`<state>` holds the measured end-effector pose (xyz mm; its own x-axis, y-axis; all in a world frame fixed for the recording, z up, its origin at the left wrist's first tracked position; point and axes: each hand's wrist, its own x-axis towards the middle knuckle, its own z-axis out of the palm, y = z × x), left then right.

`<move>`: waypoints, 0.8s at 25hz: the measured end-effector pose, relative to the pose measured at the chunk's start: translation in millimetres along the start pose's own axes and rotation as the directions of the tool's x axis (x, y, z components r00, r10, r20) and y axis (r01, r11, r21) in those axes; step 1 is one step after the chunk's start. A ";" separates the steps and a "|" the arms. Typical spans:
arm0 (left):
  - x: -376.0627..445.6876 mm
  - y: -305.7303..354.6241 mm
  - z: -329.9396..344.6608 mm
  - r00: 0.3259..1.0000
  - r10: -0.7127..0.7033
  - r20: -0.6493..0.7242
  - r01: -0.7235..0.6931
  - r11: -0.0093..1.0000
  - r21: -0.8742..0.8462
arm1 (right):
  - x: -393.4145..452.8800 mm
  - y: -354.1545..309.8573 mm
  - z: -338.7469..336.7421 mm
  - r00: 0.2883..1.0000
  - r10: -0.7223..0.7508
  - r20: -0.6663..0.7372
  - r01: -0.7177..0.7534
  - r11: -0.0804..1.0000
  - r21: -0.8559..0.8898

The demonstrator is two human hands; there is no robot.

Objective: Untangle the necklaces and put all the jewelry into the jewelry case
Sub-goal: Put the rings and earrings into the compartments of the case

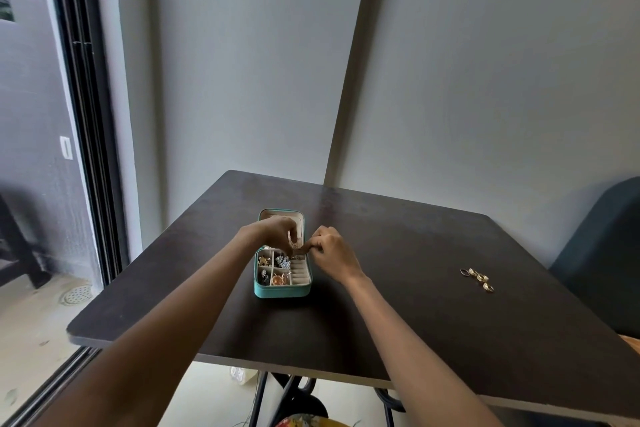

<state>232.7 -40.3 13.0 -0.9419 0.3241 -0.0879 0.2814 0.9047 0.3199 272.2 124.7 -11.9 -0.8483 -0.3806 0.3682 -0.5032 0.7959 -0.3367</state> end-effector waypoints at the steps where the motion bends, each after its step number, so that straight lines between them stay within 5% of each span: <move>1: -0.1 0.8 -0.6 1.000 -0.005 0.011 0.005 1.000 -0.008 | -0.4 -0.8 0.9 1.000 -0.004 0.011 0.004 0.998 -0.056; 5: -0.5 0.6 -4.4 0.998 -0.035 0.060 0.042 0.992 -0.118 | 1.6 -5.4 4.1 0.999 0.005 0.035 -0.002 0.997 -0.075; 11: -0.8 -1.5 -3.0 0.998 -0.036 0.057 0.045 0.985 -0.164 | 23.7 1.6 -7.7 0.948 0.011 0.319 -0.012 1.000 0.001; 20: -1.2 -3.1 -0.8 1.000 -0.002 0.013 0.004 0.995 -0.103 | 60.2 -46.4 -26.1 0.840 0.109 0.531 0.219 0.827 -0.517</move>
<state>232.8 -43.7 12.9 -0.9400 0.3257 -0.1014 0.2575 0.8726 0.4150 248.8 77.1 48.5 -0.8553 -0.4829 -0.1878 -0.5171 0.8185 0.2506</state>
